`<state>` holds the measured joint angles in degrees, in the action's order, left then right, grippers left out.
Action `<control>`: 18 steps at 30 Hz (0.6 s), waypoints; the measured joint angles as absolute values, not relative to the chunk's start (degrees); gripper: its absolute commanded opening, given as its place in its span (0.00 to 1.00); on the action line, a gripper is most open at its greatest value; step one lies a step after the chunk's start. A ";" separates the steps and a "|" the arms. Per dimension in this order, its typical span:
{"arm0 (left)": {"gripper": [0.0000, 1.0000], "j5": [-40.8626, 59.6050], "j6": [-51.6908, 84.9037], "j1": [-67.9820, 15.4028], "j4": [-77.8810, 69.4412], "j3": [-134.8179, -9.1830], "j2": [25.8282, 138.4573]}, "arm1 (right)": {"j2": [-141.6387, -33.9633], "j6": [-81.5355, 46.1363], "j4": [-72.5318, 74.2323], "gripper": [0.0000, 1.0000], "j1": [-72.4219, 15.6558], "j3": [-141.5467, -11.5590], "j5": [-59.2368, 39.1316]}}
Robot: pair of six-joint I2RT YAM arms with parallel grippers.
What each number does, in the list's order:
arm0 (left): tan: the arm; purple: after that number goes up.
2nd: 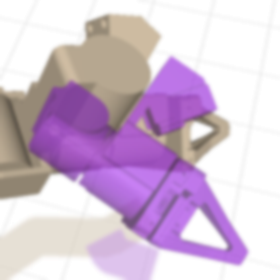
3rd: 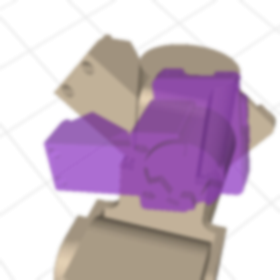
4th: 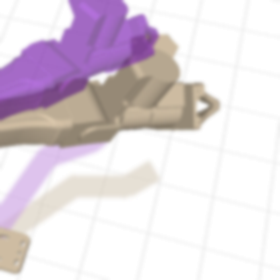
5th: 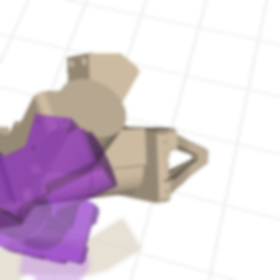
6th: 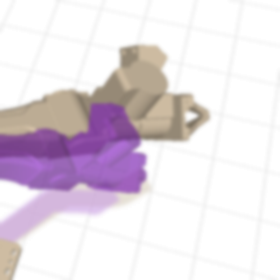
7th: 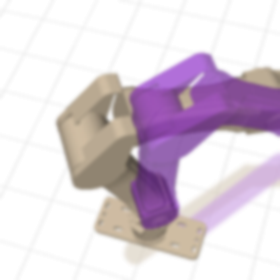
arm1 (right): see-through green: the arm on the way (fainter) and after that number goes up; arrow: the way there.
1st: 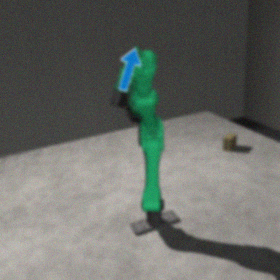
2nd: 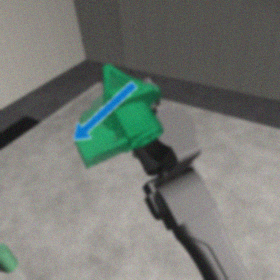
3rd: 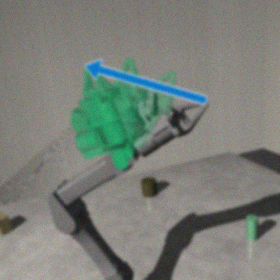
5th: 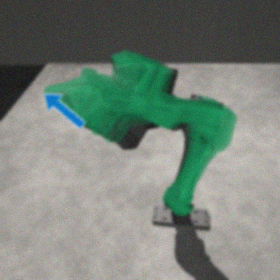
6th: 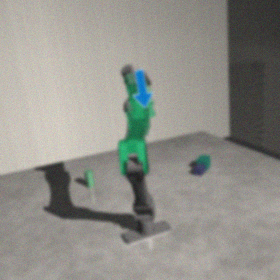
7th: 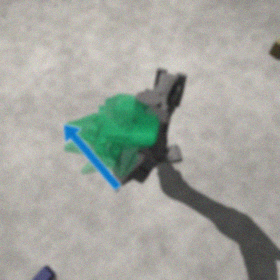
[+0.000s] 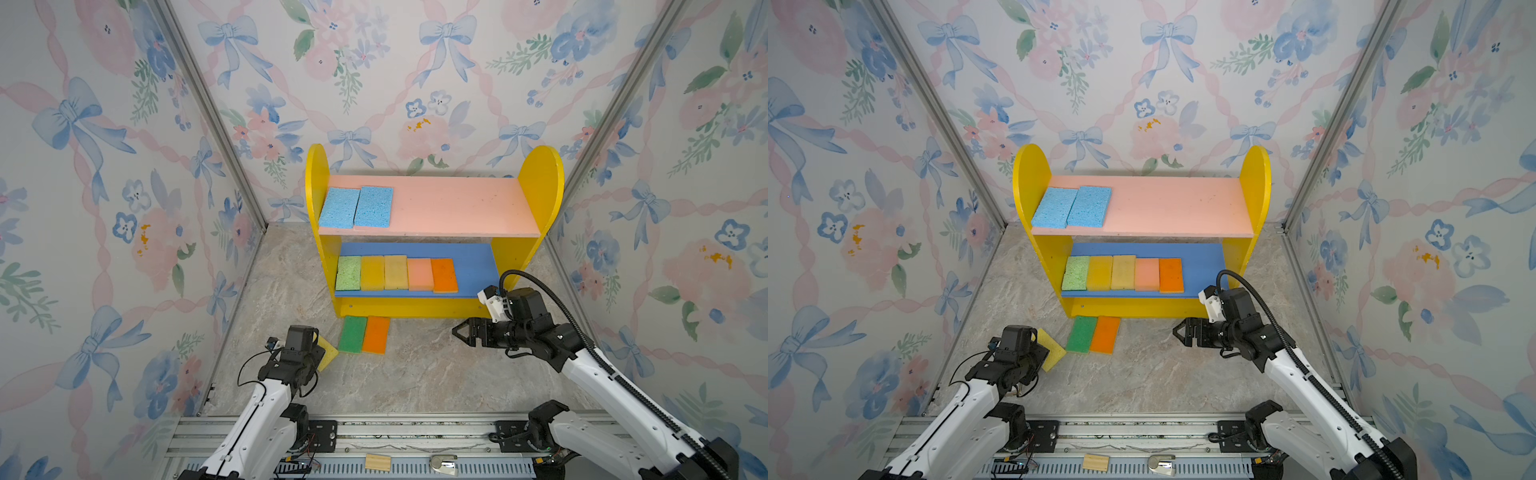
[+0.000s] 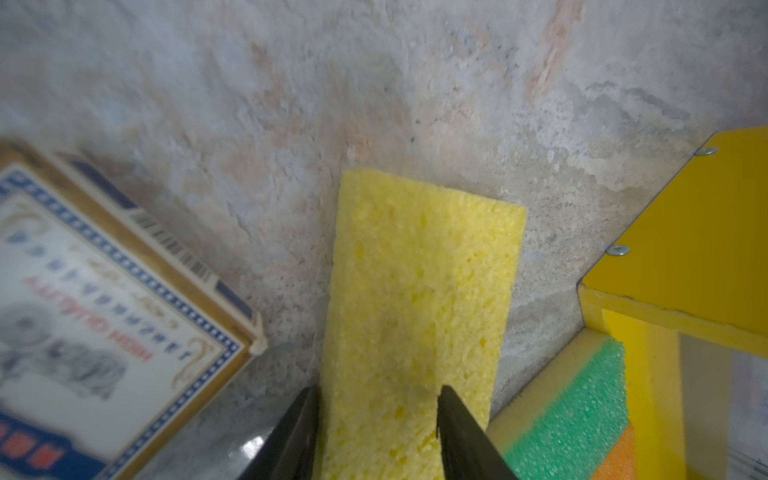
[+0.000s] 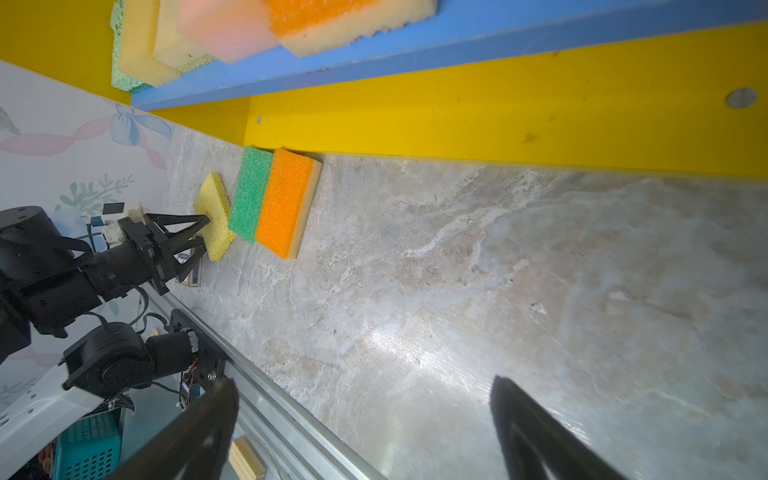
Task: Place and organize the cleaning sponges onto the shelf
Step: 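Grasp the yellow floor sponge with the left gripper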
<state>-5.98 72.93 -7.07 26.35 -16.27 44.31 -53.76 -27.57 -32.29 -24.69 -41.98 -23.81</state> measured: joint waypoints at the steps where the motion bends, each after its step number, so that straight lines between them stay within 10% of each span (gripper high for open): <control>1: 0.39 -5.87 72.58 -6.90 26.11 -16.05 44.31 | -53.71 -27.57 -32.32 0.97 -24.67 -41.98 -23.81; 18: 0.00 -2.94 70.50 -4.78 25.15 -14.46 42.63 | -53.45 -27.62 -32.29 0.97 -24.36 -41.95 -23.79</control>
